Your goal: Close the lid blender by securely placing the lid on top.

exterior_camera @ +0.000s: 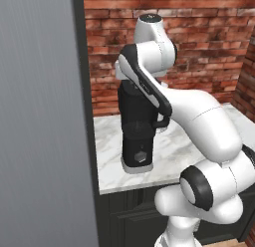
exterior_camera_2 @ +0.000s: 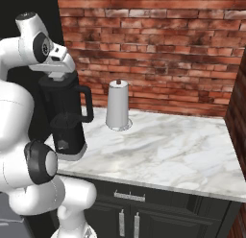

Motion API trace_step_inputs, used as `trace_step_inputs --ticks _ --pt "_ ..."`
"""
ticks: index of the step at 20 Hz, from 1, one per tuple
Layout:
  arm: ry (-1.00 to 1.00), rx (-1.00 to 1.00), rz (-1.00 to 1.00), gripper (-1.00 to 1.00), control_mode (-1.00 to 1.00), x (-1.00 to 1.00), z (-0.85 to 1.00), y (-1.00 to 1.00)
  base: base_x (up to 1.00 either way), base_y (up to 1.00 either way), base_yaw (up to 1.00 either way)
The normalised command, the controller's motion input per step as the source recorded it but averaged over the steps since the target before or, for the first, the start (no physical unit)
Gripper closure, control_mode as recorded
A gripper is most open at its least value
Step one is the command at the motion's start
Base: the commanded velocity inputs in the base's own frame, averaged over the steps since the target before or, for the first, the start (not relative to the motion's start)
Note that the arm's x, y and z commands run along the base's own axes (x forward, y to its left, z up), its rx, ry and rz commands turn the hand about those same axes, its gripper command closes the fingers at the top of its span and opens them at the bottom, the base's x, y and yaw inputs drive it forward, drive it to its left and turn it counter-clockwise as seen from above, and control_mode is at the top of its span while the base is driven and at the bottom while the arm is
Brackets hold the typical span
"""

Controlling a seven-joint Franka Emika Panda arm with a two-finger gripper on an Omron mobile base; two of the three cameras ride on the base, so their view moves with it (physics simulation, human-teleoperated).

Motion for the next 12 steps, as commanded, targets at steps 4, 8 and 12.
trace_step_inputs --ticks 4,8,12 --pt "-0.03 0.01 0.06 1.0 -1.0 0.22 -0.06 0.0 0.0 0.0 0.0" --pt "0.04 0.0 0.09 1.0 -1.0 0.0 -0.06 0.0 0.0 0.0 0.0" --pt "0.16 0.0 0.08 1.0 -1.0 0.0 -0.02 0.0 0.0 0.0 0.0"
